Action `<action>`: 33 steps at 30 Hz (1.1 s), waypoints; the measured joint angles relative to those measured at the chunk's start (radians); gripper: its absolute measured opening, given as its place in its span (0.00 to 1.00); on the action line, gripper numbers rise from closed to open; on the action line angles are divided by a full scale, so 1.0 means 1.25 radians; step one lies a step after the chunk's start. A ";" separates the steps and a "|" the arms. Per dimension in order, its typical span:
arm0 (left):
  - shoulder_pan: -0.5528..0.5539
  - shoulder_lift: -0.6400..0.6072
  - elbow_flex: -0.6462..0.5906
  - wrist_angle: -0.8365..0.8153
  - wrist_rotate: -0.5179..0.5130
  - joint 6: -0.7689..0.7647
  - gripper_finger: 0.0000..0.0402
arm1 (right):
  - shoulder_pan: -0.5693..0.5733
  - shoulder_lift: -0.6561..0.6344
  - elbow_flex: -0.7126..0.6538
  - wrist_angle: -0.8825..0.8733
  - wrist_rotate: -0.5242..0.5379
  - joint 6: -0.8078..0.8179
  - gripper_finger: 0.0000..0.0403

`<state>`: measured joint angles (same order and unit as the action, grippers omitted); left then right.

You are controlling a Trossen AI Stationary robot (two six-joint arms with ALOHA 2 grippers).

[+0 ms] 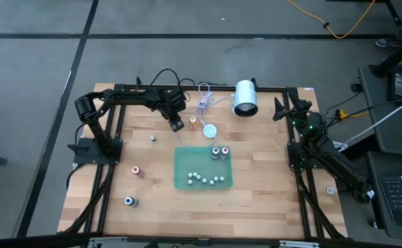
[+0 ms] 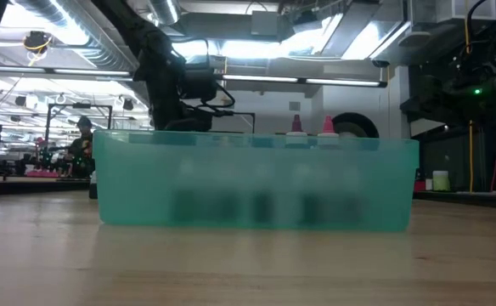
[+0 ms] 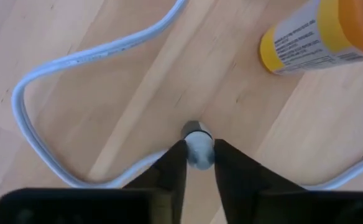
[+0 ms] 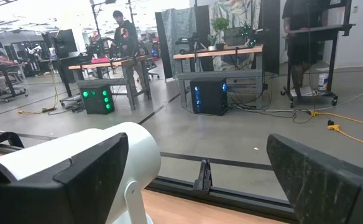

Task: Pick & Place food coloring
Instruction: Put the small blue food coloring bottle into the bin

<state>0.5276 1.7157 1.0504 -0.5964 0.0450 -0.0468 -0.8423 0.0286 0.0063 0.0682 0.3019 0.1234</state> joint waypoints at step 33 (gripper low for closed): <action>-0.475 -0.368 0.058 -0.380 -0.202 -0.344 0.13 | 0.000 0.000 0.000 0.000 0.000 0.000 0.95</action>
<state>-0.0658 1.2557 1.1232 -1.0713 -0.2071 -0.4770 -0.8423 0.0288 0.0063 0.0685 0.3021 0.1230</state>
